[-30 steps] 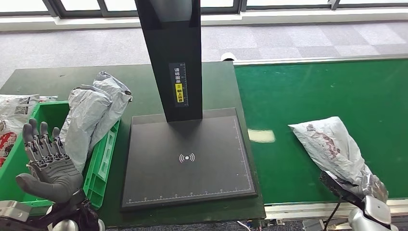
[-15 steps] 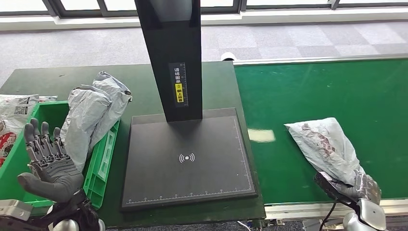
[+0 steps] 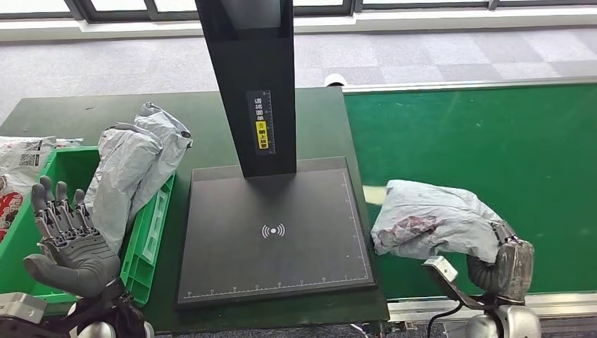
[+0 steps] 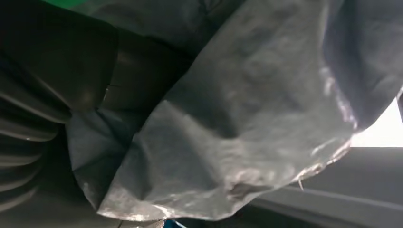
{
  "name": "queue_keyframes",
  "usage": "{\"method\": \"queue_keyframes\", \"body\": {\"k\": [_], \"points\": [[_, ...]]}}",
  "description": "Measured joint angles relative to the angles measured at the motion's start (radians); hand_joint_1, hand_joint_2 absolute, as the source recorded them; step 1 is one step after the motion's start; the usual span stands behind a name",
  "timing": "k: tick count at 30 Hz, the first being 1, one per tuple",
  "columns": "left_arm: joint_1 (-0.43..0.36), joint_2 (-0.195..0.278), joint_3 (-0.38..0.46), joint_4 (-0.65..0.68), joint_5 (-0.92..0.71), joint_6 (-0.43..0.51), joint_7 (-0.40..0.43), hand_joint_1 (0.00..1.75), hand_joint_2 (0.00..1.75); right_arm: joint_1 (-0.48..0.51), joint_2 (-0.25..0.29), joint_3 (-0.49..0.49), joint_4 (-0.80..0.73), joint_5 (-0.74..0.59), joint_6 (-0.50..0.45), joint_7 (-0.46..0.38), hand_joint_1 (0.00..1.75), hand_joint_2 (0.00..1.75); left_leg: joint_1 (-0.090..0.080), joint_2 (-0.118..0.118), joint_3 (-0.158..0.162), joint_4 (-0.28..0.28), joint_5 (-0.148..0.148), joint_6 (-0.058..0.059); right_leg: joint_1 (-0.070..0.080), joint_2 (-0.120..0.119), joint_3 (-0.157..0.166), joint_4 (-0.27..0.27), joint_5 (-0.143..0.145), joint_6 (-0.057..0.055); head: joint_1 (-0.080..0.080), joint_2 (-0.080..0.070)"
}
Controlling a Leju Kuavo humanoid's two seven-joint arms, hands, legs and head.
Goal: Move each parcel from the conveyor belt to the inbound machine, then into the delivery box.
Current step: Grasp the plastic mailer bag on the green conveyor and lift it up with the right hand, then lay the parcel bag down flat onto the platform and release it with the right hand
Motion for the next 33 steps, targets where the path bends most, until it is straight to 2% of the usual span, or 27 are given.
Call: {"method": "queue_keyframes", "body": {"k": [3,6,12,17,21,26,30,33], "points": [[0.0,0.0,0.0,0.0,0.002,-0.002,0.0,0.0,0.0,0.051,0.063,0.047,-0.149,0.024,0.0,-0.002,1.75,1.75,0.0,0.001,0.0,0.0,0.0,0.0,0.0,0.0,0.0,0.0,0.0,0.0,0.0,0.0],[-0.001,0.0,0.0,0.0,0.01,-0.013,0.0,0.0,0.0,0.086,0.092,0.072,-0.245,0.02,0.0,0.0,1.75,1.75,-0.001,0.0,0.0,0.0,0.0,0.0,-0.001,0.0,0.0,0.0,0.0,0.0,0.0,0.0],[-0.003,-0.004,0.0,0.001,0.017,-0.027,0.0,0.0,0.0,0.125,0.111,0.105,-0.362,0.016,0.0,0.0,1.75,1.75,-0.001,0.002,0.0,0.001,0.0,0.001,-0.002,0.002,0.0,-0.001,0.001,0.001,0.0,0.0],[-0.003,-0.007,0.0,0.002,0.018,-0.029,0.0,0.0,0.0,0.136,0.119,0.116,-0.404,0.015,0.0,0.0,1.75,1.75,-0.001,0.002,0.0,0.001,0.0,0.001,-0.001,0.002,0.0,-0.001,0.001,0.001,0.0,0.0],[-0.011,-0.009,0.0,0.008,0.018,-0.039,0.0,0.0,0.0,0.135,0.12,0.166,-0.428,0.022,0.0,0.001,1.75,1.75,-0.001,0.002,-0.003,0.001,0.0,0.001,-0.001,0.002,0.0,0.0,0.001,0.001,0.0,0.0],[-0.044,-0.018,0.0,0.036,0.013,-0.042,0.0,0.0,0.0,0.061,0.141,0.263,-0.354,0.112,0.002,0.006,1.75,1.75,-0.001,0.004,-0.005,0.0,0.0,0.0,-0.001,0.003,0.0,0.0,0.001,0.0,0.0,0.0],[-0.071,-0.024,-0.006,0.07,0.01,-0.043,0.001,0.0,0.0,-0.037,0.16,0.313,-0.194,0.13,0.003,0.033,1.75,1.75,-0.001,0.004,0.0,0.0,0.004,0.0,-0.001,0.003,-0.001,0.0,0.004,0.0,0.0,0.0],[-0.093,-0.028,-0.015,0.101,0.01,-0.047,0.001,0.0,0.0,-0.126,0.161,0.36,-0.033,0.11,0.003,0.084,1.75,1.75,-0.001,0.004,0.0,0.001,0.004,0.0,-0.001,0.004,-0.001,0.0,0.005,0.0,0.0,0.0]]}}
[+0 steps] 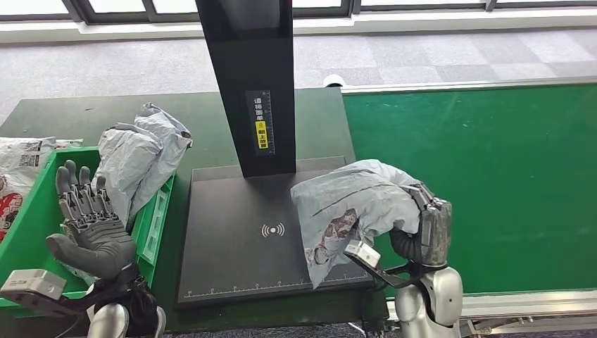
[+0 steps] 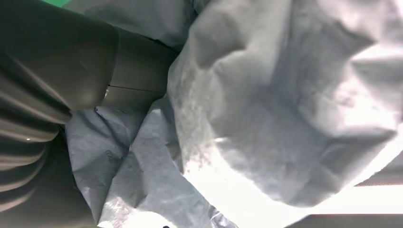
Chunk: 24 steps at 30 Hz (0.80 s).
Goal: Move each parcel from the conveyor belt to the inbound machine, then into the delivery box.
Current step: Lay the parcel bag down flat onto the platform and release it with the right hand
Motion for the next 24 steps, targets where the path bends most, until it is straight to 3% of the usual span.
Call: {"method": "queue_keyframes", "body": {"k": [6,17,18,22,24], "points": [[-0.029,-0.002,-0.023,0.042,0.0,0.014,0.0,0.0,0.0,-0.149,0.0,0.127,0.338,0.035,0.0,0.084,1.75,1.75,0.0,-0.001,0.0,0.0,0.001,0.0,0.0,0.0,-0.001,0.0,0.001,0.0,0.0,0.0],[-0.031,-0.001,-0.03,0.053,-0.005,0.043,0.0,0.0,0.0,-0.325,0.02,0.235,0.697,-0.054,-0.002,0.057,1.73,1.75,0.0,0.0,-0.002,0.0,0.001,0.0,0.0,0.0,-0.003,0.001,0.001,-0.001,0.0,0.0],[-0.031,-0.001,-0.03,0.053,-0.007,0.045,0.0,0.0,0.0,-0.333,0.02,0.238,0.717,-0.063,-0.002,0.055,1.67,1.75,0.0,0.0,-0.002,0.0,0.001,0.0,0.0,0.0,-0.003,0.001,0.001,-0.001,0.0,0.0],[-0.03,-0.001,-0.031,0.055,-0.012,0.049,0.0,0.0,0.0,-0.363,0.021,0.249,0.8,-0.117,0.019,0.036,0.89,1.75,0.0,0.0,-0.002,0.0,0.001,0.0,0.0,0.0,-0.003,0.001,0.001,-0.001,0.0,0.0],[-0.031,-0.001,-0.031,0.06,-0.013,0.051,0.0,0.0,0.0,-0.37,0.025,0.258,0.833,-0.133,0.029,0.029,0.84,1.75,0.0,0.0,-0.002,0.0,0.001,0.0,0.0,0.001,-0.003,0.001,0.001,-0.001,0.0,0.0]]}}
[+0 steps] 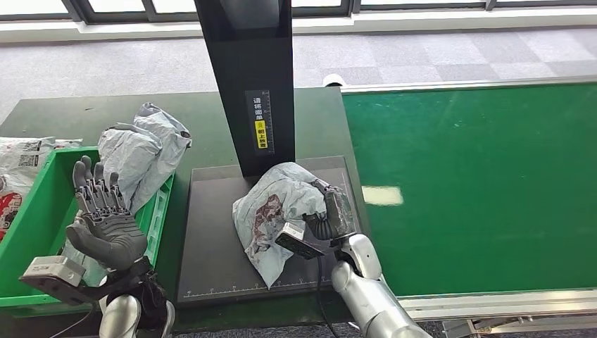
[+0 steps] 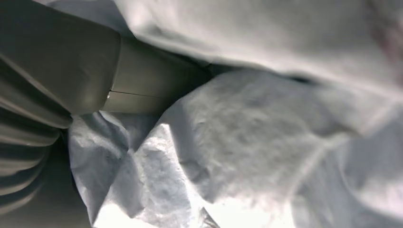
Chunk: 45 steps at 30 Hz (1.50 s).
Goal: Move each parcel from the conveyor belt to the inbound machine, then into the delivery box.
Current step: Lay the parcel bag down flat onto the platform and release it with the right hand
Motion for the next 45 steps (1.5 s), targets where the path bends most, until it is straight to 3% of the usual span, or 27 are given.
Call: {"method": "queue_keyframes", "body": {"k": [4,5,8,9,16,21,28,35,45], "points": [[-0.001,0.0,-0.002,0.016,-0.003,0.002,0.0,0.0,0.0,-0.003,0.009,0.03,0.04,-0.006,0.004,-0.001,0.84,1.75,0.0,0.0,0.0,0.0,0.0,0.0,0.0,0.0,-0.001,0.0,0.0,0.0,0.0,0.0],[-0.001,0.0,-0.002,0.019,-0.003,0.002,0.0,0.0,0.0,-0.004,0.01,0.034,0.047,-0.006,0.004,-0.001,0.7,1.75,0.0,0.0,0.0,0.0,0.0,0.0,0.0,0.0,-0.001,0.0,0.0,0.0,0.0,0.0],[-0.001,0.0,-0.002,0.026,-0.004,0.003,0.0,0.0,0.0,-0.006,0.011,0.042,0.062,-0.007,0.004,0.0,0.08,1.75,0.0,0.0,0.0,0.0,0.0,0.0,0.0,0.0,-0.001,0.0,0.0,0.0,0.0,0.0],[-0.001,0.0,-0.002,0.029,-0.005,0.006,0.0,0.0,0.0,-0.007,0.012,0.045,0.066,-0.011,0.005,0.003,0.01,1.75,0.0,0.0,0.0,0.0,0.0,0.0,0.0,0.0,-0.001,0.0,0.0,0.0,0.0,0.0],[-0.012,0.005,-0.023,0.079,-0.038,0.08,0.0,0.0,0.0,-0.002,0.01,0.098,0.067,-0.097,0.056,0.032,0.0,1.75,0.0,0.0,0.0,0.0,0.0,0.0,0.0,0.0,-0.001,0.0,0.0,0.0,0.0,0.0],[-0.03,0.007,-0.045,0.135,-0.049,0.16,0.0,0.0,0.0,0.063,-0.005,0.143,-0.024,-0.194,0.117,0.024,0.0,1.75,0.0,0.0,0.0,0.0,0.0,0.0,0.0,0.0,-0.001,0.0,0.0,0.0,0.0,0.0],[-0.02,0.02,-0.072,0.154,-0.037,0.08,0.0,0.0,0.0,0.23,-0.059,0.2,-0.318,-0.265,0.2,0.055,0.0,1.75,0.0,0.0,-0.002,0.0,0.0,0.0,0.0,0.0,-0.003,-0.001,0.0,0.0,0.0,0.0],[0.001,0.029,-0.087,0.156,-0.113,0.004,0.001,0.0,0.0,0.395,-0.107,0.217,-0.642,-0.286,0.22,0.084,0.0,1.75,0.0,-0.001,-0.003,0.0,0.0,0.0,0.0,-0.001,-0.003,-0.001,0.0,0.0,0.0,0.0],[0.006,0.033,-0.1,0.159,-0.123,-0.007,0.002,0.0,0.0,0.463,-0.134,0.223,-0.8,-0.289,0.222,0.086,0.0,1.75,0.0,-0.001,-0.002,0.0,0.0,0.0,0.0,-0.001,-0.002,-0.001,0.0,0.0,0.0,0.0]]}}
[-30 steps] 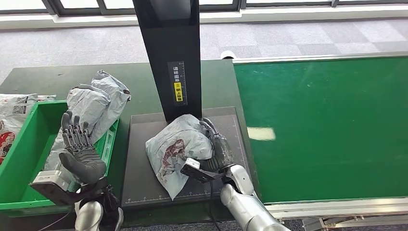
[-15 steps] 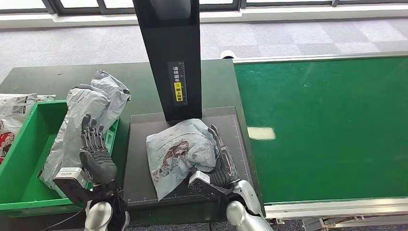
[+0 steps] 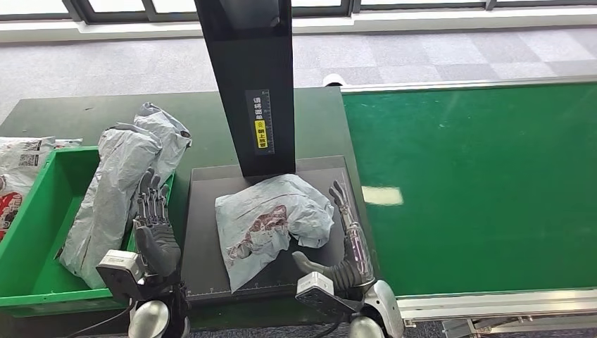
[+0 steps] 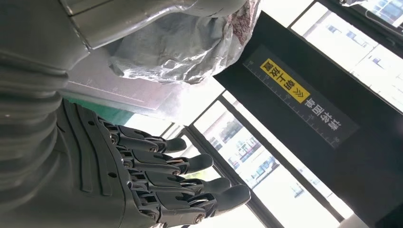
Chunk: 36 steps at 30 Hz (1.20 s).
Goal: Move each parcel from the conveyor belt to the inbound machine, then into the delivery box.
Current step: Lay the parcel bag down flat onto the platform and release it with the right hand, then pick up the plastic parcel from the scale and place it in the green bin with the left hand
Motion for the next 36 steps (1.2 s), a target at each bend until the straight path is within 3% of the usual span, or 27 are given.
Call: {"method": "queue_keyframes", "body": {"k": [10,15,19,25,36], "points": [[0.019,0.007,-0.003,-0.025,0.02,-0.102,-0.001,0.0,0.0,0.042,-0.006,0.005,-0.086,-0.014,0.031,-0.016,0.0,1.75,0.0,0.0,0.0,0.0,0.0,0.0,0.0,0.0,0.0,0.0,0.0,0.0,0.0,0.0],[0.039,0.015,-0.032,-0.065,-0.069,-0.108,-0.002,0.0,0.0,0.085,-0.007,0.002,-0.164,-0.057,0.048,-0.093,0.0,1.75,0.0,-0.001,-0.001,0.0,0.0,0.0,0.0,0.0,-0.001,0.0,0.0,0.0,0.0,0.0],[0.029,0.02,-0.068,-0.041,-0.308,-0.047,0.035,0.0,1.75,0.106,-0.007,-0.001,-0.213,-0.083,0.056,-0.128,0.0,1.75,0.0,0.0,0.0,0.0,0.0,0.0,0.0,0.0,0.0,-0.001,0.0,0.0,0.0,0.0],[-0.041,0.013,-0.169,0.102,-0.754,-0.014,0.223,0.0,1.75,0.12,-0.006,-0.018,-0.274,-0.09,0.128,-0.161,0.0,1.75,-0.001,0.0,0.001,0.0,0.0,0.0,0.0,0.0,0.0,-0.001,0.001,0.001,0.0,0.0],[-0.17,-0.046,-0.279,0.38,-0.947,-0.01,0.337,0.0,1.75,0.123,-0.001,-0.026,-0.303,-0.069,0.17,-0.168,0.0,1.75,-0.001,0.0,0.0,0.0,0.0,0.0,0.0,0.0,0.0,-0.001,0.001,0.001,0.0,0.0]]}}
